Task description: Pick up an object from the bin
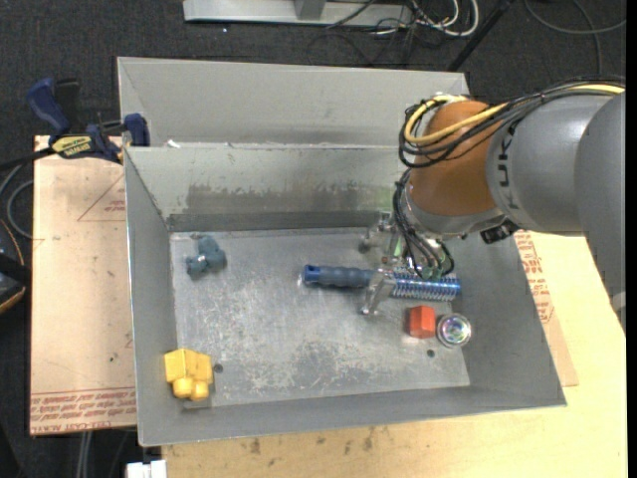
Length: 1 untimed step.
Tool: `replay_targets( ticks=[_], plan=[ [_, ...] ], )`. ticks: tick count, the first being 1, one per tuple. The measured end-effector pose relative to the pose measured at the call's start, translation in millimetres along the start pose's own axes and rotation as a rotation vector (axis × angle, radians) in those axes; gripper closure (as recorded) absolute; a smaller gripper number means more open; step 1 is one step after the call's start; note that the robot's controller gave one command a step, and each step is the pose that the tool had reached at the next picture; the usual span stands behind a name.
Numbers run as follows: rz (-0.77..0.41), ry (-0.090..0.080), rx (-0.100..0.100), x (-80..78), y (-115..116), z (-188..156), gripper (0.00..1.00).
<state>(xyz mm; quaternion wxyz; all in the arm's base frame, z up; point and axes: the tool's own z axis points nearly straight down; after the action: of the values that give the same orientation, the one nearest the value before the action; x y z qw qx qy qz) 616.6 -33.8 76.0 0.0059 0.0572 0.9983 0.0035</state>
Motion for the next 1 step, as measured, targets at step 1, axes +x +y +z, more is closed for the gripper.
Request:
replay_targets(
  ticks=[1],
  plan=[
    [-0.002, 0.006, 0.005, -1.9, 1.7, -2.4, 0.00]
  ],
)
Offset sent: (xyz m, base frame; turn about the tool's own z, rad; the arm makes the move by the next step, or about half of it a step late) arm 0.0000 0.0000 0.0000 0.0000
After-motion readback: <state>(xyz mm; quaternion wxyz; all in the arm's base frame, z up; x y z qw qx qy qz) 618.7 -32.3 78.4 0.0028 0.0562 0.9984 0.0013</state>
